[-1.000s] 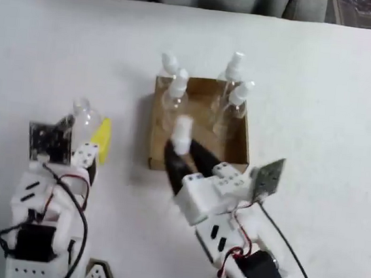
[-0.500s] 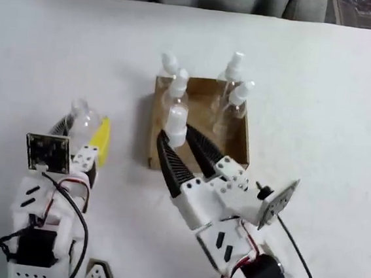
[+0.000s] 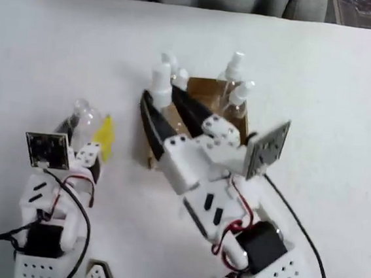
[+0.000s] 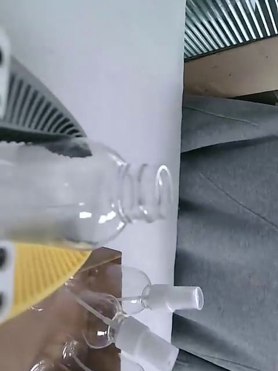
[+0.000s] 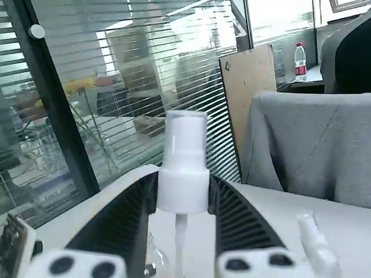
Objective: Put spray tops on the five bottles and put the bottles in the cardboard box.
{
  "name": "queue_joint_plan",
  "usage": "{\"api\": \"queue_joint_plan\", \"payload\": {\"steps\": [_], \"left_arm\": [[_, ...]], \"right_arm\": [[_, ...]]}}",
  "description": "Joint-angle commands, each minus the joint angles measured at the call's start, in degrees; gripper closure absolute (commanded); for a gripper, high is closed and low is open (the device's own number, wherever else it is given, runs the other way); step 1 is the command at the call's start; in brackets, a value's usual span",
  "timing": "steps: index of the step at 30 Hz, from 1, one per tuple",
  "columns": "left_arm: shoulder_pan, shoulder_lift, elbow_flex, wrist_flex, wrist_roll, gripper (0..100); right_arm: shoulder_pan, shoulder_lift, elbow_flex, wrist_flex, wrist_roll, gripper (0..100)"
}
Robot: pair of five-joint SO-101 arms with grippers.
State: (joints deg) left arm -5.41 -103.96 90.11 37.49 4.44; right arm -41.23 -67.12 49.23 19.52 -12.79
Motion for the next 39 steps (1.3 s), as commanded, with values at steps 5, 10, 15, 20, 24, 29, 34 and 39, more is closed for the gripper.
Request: {"api": "queue_joint_plan", "payload": {"steps": [5, 10, 15, 20, 24, 29, 34, 39], "left_arm": [[7.3, -0.9, 3.3, -7.5, 0.7, 98], [8.2, -0.9, 3.5, -7.2, 0.7, 98], [10.5, -0.9, 6.9, -9.8, 0.7, 98], [11.0, -0.9, 6.9, -9.9, 0.7, 98], [10.9, -0.9, 6.9, -9.9, 0.7, 98], [11.3, -0.7, 6.9, -7.6, 0.7, 98], [11.2, -0.7, 6.9, -7.1, 0.6, 98], [10.9, -0.7, 6.9, -7.0, 0.6, 98]], "right_arm": [[-0.3, 14.1, -17.2, -0.8, 0.6, 98.1], [-0.3, 20.1, -20.7, -1.2, 0.7, 98.1], [1.1, 27.4, -23.2, -6.8, 7.3, 98.2], [2.9, 33.5, -23.3, -14.1, 7.7, 98.2], [2.9, 36.4, -23.4, -18.2, 7.8, 98.2], [2.4, 40.1, -25.1, -23.0, 8.5, 98.1], [2.5, 42.9, -29.5, -22.8, 10.1, 98.2], [0.7, 42.8, -30.6, -22.8, 10.2, 98.2]]}}
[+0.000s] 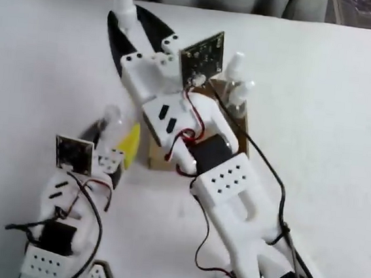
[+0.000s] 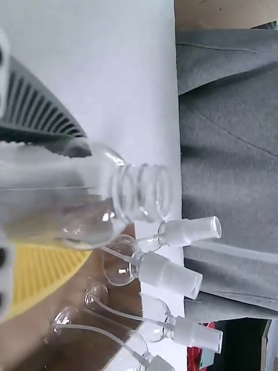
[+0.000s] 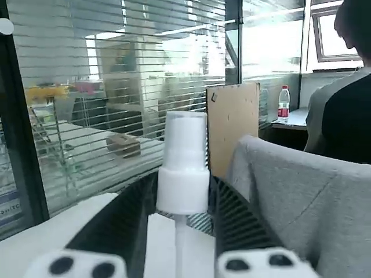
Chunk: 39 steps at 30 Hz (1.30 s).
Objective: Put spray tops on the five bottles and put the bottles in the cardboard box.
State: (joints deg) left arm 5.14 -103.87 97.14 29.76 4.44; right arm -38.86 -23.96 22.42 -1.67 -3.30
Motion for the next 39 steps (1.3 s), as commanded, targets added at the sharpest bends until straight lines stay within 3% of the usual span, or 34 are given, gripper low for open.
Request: {"api": "queue_joint_plan", "payload": {"steps": [1, 29, 33, 39], "left_arm": [[0.3, -0.7, -0.1, 0.7, 0.6, 98], [0.3, -0.7, -0.1, 2.6, 0.6, 98], [0.3, -0.7, -0.1, 2.6, 0.6, 98], [0.3, -0.7, -0.1, 2.6, 0.6, 98]], "right_arm": [[-1.9, -0.4, -3.8, -1.6, 0.7, 98.2], [-5.4, 4.4, -3.3, -1.5, 0.4, 98.2], [-5.9, 4.4, -3.7, 6.5, 0.2, 98.1], [-6.2, 1.8, -3.7, 15.8, -5.8, 98.1]]}}
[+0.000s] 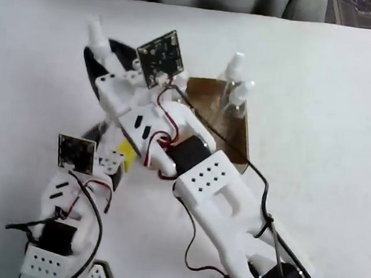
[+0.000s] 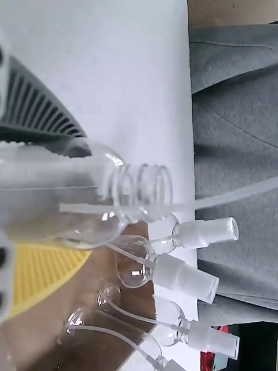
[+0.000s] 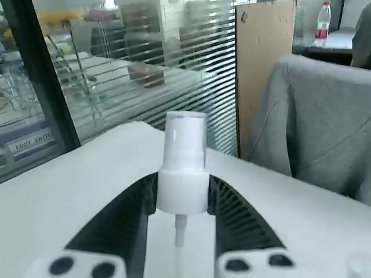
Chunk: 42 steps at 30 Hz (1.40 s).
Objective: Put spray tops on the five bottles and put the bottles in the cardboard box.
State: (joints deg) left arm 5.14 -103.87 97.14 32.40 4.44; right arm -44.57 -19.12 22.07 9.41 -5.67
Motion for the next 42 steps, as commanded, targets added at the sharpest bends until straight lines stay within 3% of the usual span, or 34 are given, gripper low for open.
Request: {"api": "queue_joint_plan", "payload": {"steps": [1, 20, 28, 42], "left_arm": [[0.3, -0.7, -0.1, 0.0, 0.6, 98], [0.2, -0.7, -0.1, 0.0, 0.6, 98], [0.2, -0.7, -0.1, 0.0, 0.6, 98], [0.2, -0.7, -0.1, 0.0, 0.6, 98]], "right_arm": [[-0.5, -3.6, -3.3, 5.8, -4.0, 98.1], [-0.6, -11.3, -3.6, 25.9, -6.2, 98.2], [-0.7, -9.0, -14.2, 41.1, -6.2, 98.2], [-0.8, -1.2, -17.5, 42.6, -5.7, 98.2]]}}
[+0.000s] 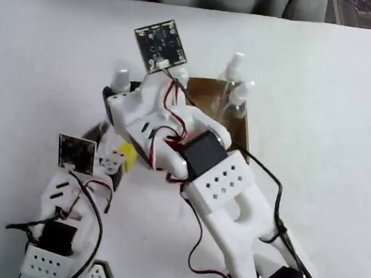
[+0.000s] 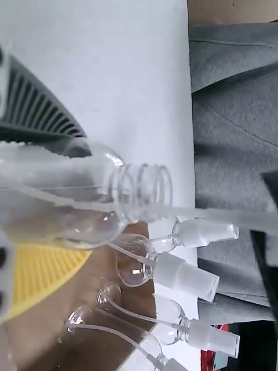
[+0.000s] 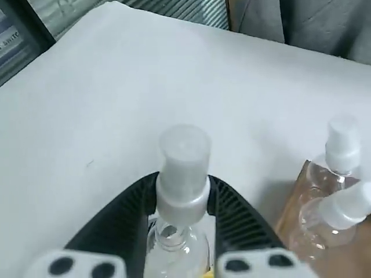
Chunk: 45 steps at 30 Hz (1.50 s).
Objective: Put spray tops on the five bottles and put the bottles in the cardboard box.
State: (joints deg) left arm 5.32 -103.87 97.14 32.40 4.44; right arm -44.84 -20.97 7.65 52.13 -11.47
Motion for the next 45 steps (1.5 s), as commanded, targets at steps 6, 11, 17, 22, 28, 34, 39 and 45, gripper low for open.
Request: {"api": "queue_joint_plan", "payload": {"steps": [6, 11, 17, 22, 28, 34, 39, 45], "left_arm": [[0.0, -0.7, -0.1, 0.0, 0.6, 98], [0.0, -0.7, -0.1, 0.0, 0.6, 98], [0.0, -0.7, -0.1, 0.0, 0.6, 98], [0.0, -0.7, -0.1, 0.0, 0.6, 98], [0.0, -0.7, -0.1, 0.0, 0.6, 98], [0.0, -0.7, -0.1, 0.0, 0.6, 98], [0.0, -0.7, -0.1, 0.0, 0.6, 98], [0.0, -0.7, -0.1, 0.1, 0.6, 98]], "right_arm": [[-3.4, 1.8, -3.1, -0.1, 0.1, 98.1], [-4.9, 2.4, -3.1, 0.0, 0.2, 98.1], [-4.6, 2.9, -2.8, 0.8, 0.2, 92.8], [-4.5, 0.5, -6.7, 6.6, 0.2, 73.2], [-2.5, -1.6, -16.4, 15.1, 0.2, 72.6], [3.0, -1.6, -20.5, 23.4, -0.4, 72.7], [5.5, -1.5, -20.5, 36.7, 0.0, 78.3], [5.1, -1.1, -20.3, 45.1, 0.1, 97.0]]}}
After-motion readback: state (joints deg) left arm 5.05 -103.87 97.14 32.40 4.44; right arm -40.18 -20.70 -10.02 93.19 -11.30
